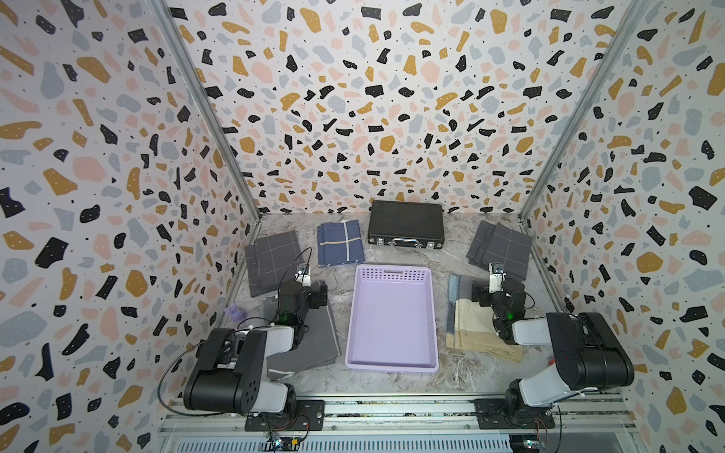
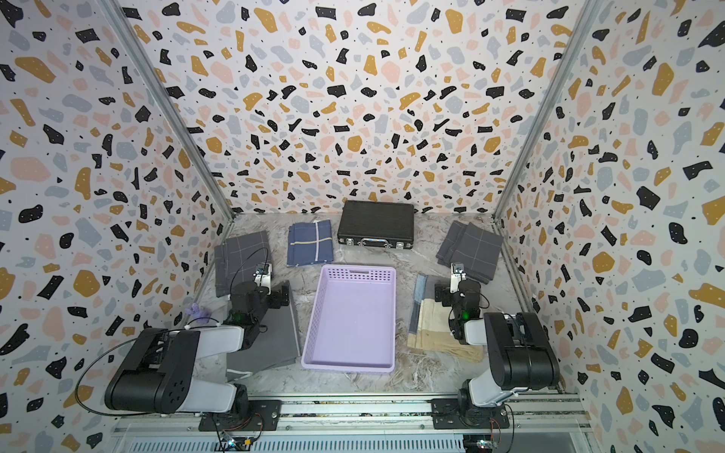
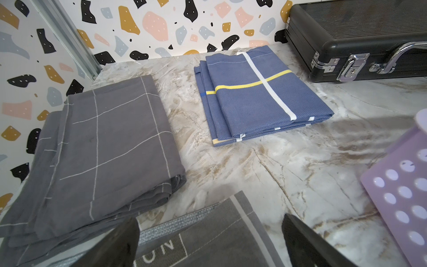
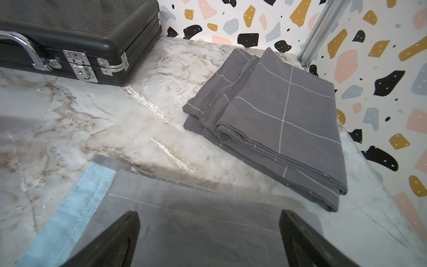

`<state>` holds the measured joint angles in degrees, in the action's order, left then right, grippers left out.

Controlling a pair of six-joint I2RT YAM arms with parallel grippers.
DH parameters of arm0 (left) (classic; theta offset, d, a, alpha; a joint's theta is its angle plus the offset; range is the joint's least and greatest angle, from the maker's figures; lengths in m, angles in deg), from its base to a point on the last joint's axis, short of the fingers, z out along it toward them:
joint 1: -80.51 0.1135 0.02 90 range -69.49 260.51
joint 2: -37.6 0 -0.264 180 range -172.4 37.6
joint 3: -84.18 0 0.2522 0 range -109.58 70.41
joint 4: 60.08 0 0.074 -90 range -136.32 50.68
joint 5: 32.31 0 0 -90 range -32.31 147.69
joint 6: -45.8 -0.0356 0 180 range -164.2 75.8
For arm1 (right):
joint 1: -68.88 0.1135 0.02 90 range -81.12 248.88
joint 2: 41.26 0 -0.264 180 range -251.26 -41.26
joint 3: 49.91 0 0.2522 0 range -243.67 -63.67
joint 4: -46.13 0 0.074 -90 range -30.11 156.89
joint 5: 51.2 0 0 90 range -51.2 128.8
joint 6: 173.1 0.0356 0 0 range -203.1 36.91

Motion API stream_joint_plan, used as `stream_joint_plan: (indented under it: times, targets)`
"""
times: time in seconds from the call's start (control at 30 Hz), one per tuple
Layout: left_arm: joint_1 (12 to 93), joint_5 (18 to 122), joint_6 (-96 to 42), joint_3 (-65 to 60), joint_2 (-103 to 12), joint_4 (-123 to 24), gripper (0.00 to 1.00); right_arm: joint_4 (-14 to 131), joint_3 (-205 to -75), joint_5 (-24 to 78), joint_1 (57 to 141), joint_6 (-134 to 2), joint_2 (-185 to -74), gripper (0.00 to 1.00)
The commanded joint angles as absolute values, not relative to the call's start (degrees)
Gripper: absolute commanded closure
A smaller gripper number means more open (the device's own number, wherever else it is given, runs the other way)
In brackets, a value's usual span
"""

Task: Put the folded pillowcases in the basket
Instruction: Adjust the basket at the center of the board.

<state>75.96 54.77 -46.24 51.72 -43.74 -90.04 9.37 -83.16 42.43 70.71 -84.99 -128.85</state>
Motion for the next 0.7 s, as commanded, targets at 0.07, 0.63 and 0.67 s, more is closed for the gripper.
stream_joint_plan:
  times: [0.07,0.63,0.67]
  targets:
    - [75.94,53.66,-45.34,48.71,-39.45,-85.38,0.0,15.79,-84.81,51.48,70.88,-81.81,-121.65,0.0]
    - [71.44,69.86,-8.73,21.8,-11.82,-25.23,0.25,82.07,-109.78,33.78,72.26,-49.25,-97.12,0.58]
    - [70.06,71.31,-10.43,20.04,-13.21,-21.9,0.43,86.41,-112.89,31.96,72.86,-50.7,-99.86,0.6]
